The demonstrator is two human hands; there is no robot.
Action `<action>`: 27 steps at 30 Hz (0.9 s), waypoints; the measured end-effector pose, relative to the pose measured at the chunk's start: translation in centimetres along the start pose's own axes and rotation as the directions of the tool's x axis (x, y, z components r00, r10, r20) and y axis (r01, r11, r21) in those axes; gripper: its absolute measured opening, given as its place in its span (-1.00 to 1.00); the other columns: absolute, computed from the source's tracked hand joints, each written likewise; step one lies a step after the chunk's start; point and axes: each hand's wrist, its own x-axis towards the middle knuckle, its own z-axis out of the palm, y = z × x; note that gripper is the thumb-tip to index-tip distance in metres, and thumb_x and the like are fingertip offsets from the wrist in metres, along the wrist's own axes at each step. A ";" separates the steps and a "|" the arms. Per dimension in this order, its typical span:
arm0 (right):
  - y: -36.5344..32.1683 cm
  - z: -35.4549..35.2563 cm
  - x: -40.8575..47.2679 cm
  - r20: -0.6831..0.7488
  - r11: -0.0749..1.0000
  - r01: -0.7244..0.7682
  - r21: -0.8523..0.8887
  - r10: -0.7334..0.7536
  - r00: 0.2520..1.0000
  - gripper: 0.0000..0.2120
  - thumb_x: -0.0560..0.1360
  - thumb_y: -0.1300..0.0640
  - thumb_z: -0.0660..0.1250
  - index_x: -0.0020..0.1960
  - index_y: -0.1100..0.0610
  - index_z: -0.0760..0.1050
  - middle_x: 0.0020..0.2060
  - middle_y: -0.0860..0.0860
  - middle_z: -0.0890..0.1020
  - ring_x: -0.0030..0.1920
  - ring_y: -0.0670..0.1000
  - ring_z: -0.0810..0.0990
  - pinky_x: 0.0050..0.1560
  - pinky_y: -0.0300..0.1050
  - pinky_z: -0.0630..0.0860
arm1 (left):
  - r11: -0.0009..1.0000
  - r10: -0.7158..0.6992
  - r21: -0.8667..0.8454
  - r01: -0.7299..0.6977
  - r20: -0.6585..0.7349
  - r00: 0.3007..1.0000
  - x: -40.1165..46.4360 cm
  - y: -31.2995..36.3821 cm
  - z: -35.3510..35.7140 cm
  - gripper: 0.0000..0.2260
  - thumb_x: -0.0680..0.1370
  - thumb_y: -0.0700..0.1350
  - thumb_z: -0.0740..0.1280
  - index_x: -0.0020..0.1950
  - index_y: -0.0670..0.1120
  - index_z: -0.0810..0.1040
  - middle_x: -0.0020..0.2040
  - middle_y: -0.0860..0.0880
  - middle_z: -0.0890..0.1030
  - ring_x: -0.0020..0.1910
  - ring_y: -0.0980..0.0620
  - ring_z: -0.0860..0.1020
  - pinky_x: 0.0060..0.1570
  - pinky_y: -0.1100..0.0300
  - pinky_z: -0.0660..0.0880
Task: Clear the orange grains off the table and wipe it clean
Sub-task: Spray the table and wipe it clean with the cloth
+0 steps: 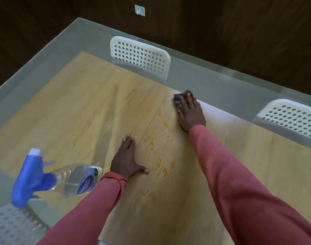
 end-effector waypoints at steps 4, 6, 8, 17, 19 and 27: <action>-8.6 1.3 -1.0 0.057 0.951 0.308 -0.021 -0.307 0.950 -0.42 0.67 -0.14 -0.07 0.65 -0.04 -0.09 0.63 0.05 -0.13 0.62 0.10 -0.20 0.60 0.12 -0.07 | 1.000 -0.022 0.008 0.022 -0.011 1.000 0.2 0.0 0.1 0.30 0.16 0.29 0.56 0.59 -0.10 -0.21 0.57 0.04 -0.29 0.56 0.06 -0.20 0.51 0.14 0.03; -9.6 3.2 -7.0 0.053 0.901 0.434 -0.022 -0.432 0.900 -0.43 0.67 -0.14 -0.08 0.64 -0.04 -0.05 0.63 0.04 -0.08 0.62 0.11 -0.16 0.60 0.12 -0.04 | 0.999 -0.037 0.013 0.037 -0.026 0.999 0.1 0.2 0.3 0.29 0.16 0.28 0.57 0.59 -0.10 -0.19 0.58 0.03 -0.26 0.56 0.06 -0.18 0.50 0.14 0.02; -7.4 4.8 -13.9 0.025 0.880 0.475 -0.007 -0.475 0.880 -0.45 0.68 -0.13 -0.05 0.64 -0.03 0.03 0.63 0.04 0.00 0.63 0.12 -0.08 0.60 0.07 -0.04 | 1.000 -0.024 0.000 0.024 -0.025 0.999 0.1 0.1 0.2 0.29 0.15 0.27 0.58 0.59 -0.10 -0.17 0.58 0.02 -0.25 0.56 0.05 -0.18 0.50 0.15 0.01; 5.7 0.5 -5.4 -0.060 0.998 -0.062 0.023 0.064 0.996 -0.40 0.64 -0.16 -0.16 0.64 -0.04 0.00 0.63 0.06 -0.09 0.62 0.08 -0.10 0.60 0.06 -0.07 | 1.000 -0.020 0.003 0.020 -0.010 1.000 0.2 0.0 0.2 0.30 0.15 0.28 0.57 0.59 -0.11 -0.20 0.58 0.02 -0.27 0.56 0.04 -0.18 0.52 0.09 0.11; 2.7 -0.1 0.0 -0.048 0.999 -0.047 0.006 0.047 0.998 -0.41 0.64 -0.20 -0.24 0.64 -0.08 -0.12 0.63 0.02 -0.16 0.62 0.06 -0.20 0.60 0.09 -0.11 | 1.000 -0.013 -0.002 0.013 -0.012 1.000 0.3 -0.1 0.3 0.29 0.16 0.27 0.57 0.59 -0.11 -0.19 0.58 0.02 -0.27 0.56 0.05 -0.19 0.51 0.11 0.07; -7.1 4.6 -14.6 -0.012 0.884 0.467 -0.003 -0.467 0.884 -0.48 0.70 -0.10 -0.03 0.63 -0.01 0.06 0.63 0.05 0.03 0.62 0.12 -0.05 0.60 0.06 -0.04 | 0.999 -0.020 -0.026 0.019 -0.025 0.999 0.0 0.1 0.2 0.28 0.14 0.26 0.59 0.59 -0.11 -0.13 0.59 0.00 -0.21 0.57 0.04 -0.16 0.52 0.13 0.06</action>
